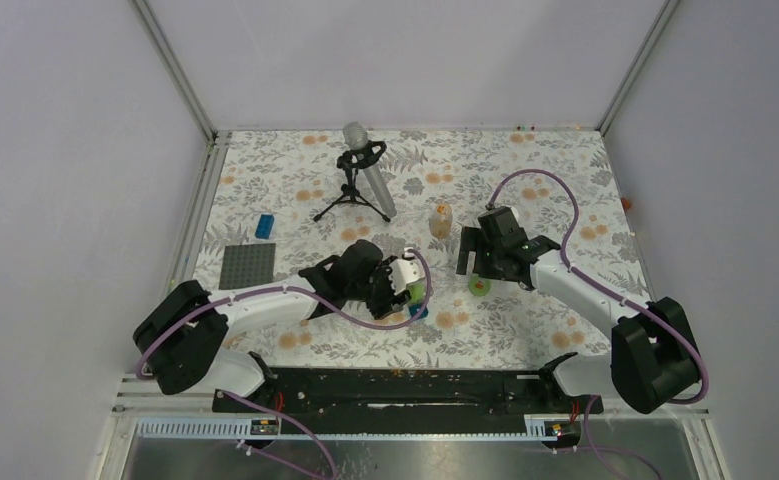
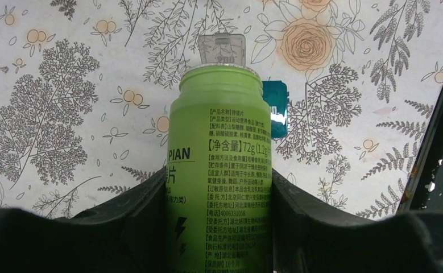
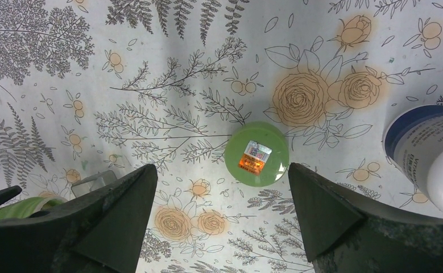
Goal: Sort the pills into containers
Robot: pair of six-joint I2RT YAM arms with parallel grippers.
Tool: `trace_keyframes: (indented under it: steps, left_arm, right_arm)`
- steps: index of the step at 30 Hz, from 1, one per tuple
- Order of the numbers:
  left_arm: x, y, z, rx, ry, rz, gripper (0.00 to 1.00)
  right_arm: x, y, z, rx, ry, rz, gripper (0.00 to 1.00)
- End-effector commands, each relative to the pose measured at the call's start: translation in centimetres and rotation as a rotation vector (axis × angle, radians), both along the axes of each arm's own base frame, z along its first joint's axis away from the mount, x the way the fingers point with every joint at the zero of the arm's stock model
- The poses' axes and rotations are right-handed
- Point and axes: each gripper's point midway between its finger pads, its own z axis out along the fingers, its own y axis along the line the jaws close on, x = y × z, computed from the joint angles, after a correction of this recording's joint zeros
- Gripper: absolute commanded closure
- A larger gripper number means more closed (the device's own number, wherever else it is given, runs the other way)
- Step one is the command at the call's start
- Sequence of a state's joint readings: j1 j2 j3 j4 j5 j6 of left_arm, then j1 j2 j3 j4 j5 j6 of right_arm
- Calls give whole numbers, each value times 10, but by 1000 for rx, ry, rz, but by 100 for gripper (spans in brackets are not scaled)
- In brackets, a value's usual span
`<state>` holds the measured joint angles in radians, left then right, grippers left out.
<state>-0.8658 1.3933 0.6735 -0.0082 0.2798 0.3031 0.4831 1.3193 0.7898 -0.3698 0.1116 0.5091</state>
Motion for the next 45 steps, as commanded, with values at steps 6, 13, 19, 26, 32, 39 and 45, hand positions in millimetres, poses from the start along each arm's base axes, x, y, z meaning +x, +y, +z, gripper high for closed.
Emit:
trace_keyframes:
  steps: [6, 13, 19, 26, 32, 39, 45]
  left_arm:
    - [8, -5, 9, 66, -42, -21, 100]
    - [8, -4, 11, 49, -51, -10, 100]
    - [7, -4, 20, -17, -85, 4, 100]
    - [5, -5, 49, -158, -159, 26, 100]
    - [8, -8, 107, -385, -290, 65, 100]
    - [12, 5, 187, -676, -457, 162, 100]
    - [-4, 23, 267, -971, -551, 180, 100]
  right_arm:
    - [7, 1, 11, -1, -30, 7, 8]
    - [6, 1, 12, 6, -29, 6, 8]
    - [6, 3, 14, 17, -32, 12, 8]
    - [3, 9, 23, 51, -36, 41, 9]
    - [1, 14, 30, 73, -48, 81, 8]
    - [1, 15, 30, 72, -46, 95, 8]
    - [2, 0, 15, -27, -7, 59, 8]
